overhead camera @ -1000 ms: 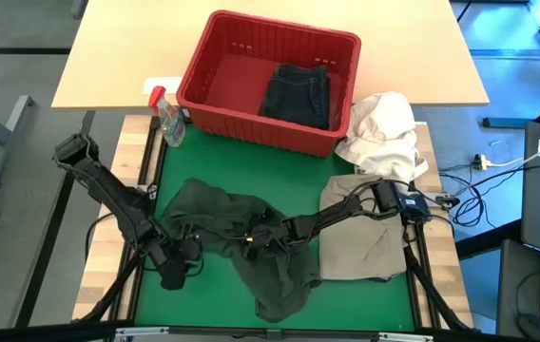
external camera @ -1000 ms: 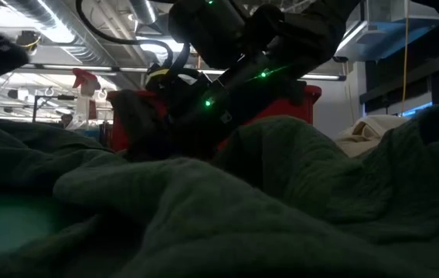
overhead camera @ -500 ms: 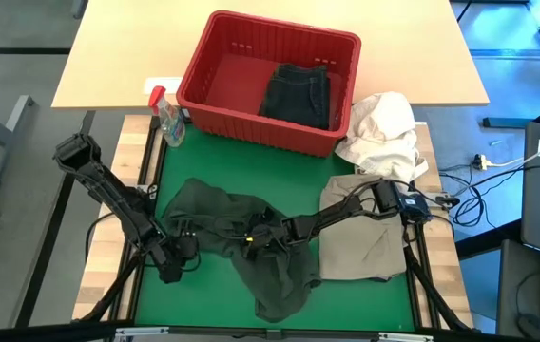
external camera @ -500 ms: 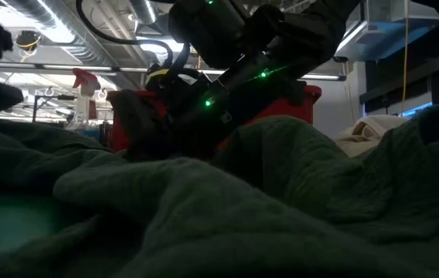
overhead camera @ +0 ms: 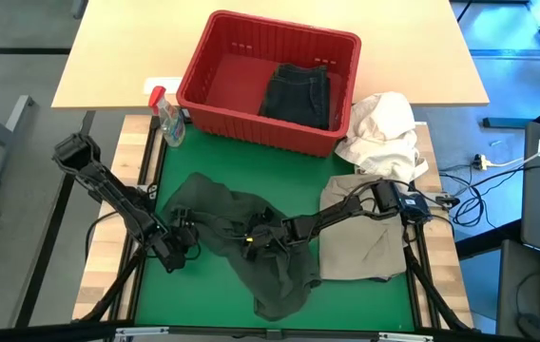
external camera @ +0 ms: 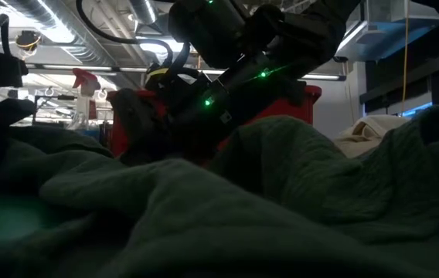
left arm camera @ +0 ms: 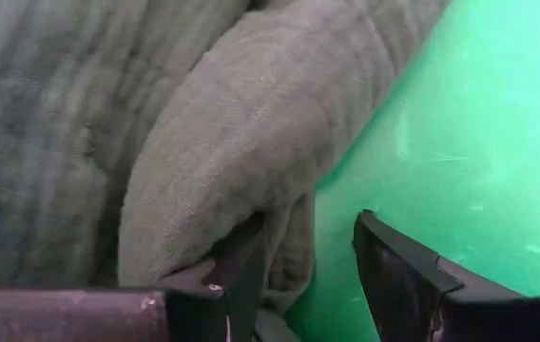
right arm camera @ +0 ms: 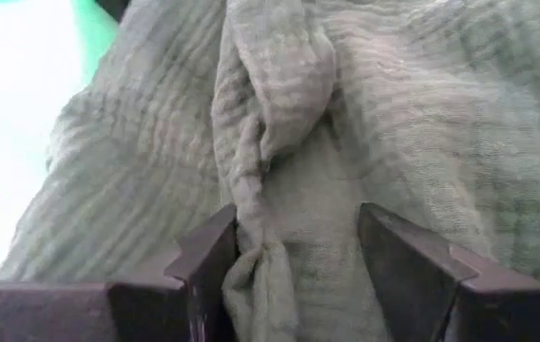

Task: Fold Laundry from Bin
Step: Fold the green polo shirt

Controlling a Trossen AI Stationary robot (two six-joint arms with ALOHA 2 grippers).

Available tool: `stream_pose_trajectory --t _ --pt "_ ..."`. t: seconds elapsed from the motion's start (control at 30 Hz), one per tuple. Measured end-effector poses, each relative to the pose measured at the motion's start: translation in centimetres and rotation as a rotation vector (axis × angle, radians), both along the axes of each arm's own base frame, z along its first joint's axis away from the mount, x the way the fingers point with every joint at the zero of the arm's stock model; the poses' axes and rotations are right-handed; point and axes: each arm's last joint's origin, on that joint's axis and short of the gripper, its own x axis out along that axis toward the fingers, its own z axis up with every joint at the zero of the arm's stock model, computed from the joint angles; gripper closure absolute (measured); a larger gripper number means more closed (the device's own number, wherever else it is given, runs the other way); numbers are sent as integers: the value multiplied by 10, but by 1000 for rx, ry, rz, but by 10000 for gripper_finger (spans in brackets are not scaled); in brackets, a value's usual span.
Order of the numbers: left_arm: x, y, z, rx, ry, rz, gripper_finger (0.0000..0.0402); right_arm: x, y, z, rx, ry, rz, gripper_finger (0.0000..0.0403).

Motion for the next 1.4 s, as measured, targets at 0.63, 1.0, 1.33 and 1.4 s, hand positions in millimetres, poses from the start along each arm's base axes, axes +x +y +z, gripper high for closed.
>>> stream_pose_trajectory --t 0.63,1.0,1.33,1.4 --pt "-3 6 -5 101 -8 -41 395 0 0 1 1 -8 0 187" --pt "12 -17 21 -172 40 -36 401 0 0 0 10 -7 13 187" --pt "16 -52 51 -572 186 -187 401 0 1 0 12 -7 16 187" --pt "14 -54 51 -564 180 -193 401 0 1 0 12 -7 15 187"
